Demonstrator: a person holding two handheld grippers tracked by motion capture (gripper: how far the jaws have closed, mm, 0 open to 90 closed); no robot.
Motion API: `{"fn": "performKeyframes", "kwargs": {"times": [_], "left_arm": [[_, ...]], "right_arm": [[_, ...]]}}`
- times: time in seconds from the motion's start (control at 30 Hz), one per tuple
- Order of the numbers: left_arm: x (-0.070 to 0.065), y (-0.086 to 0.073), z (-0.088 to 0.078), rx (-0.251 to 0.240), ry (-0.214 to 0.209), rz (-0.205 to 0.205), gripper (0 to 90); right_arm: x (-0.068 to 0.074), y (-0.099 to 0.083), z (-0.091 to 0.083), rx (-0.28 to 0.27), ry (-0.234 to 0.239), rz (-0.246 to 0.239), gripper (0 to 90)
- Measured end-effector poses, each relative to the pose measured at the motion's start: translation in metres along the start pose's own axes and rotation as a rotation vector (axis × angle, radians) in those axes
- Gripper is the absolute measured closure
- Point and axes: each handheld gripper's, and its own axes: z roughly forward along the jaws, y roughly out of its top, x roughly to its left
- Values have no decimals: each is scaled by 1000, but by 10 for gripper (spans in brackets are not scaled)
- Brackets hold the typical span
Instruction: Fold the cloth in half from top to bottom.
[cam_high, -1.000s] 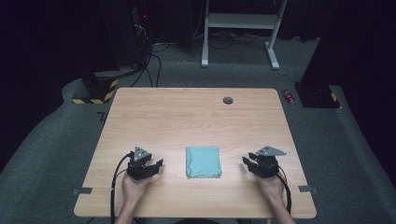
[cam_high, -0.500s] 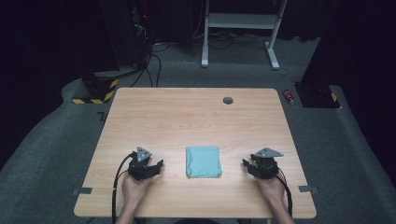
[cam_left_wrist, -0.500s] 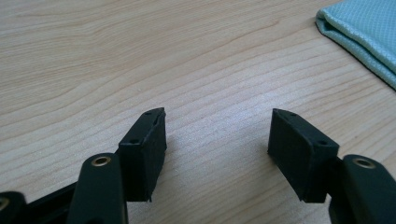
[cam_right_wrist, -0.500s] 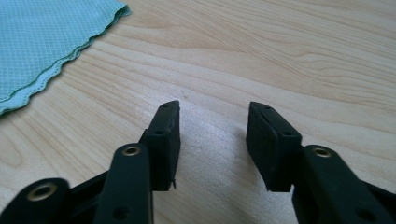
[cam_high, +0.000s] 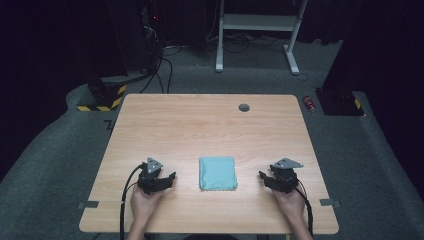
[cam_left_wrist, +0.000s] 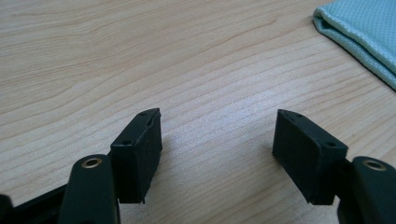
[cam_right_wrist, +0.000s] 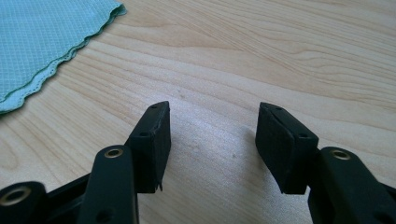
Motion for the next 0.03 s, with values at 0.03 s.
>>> {"fn": "performKeyframes", "kwargs": {"times": [0.03], "left_arm": [[0,0,0,0,0,0,330]], "right_arm": [[0,0,0,0,0,0,454]]}}
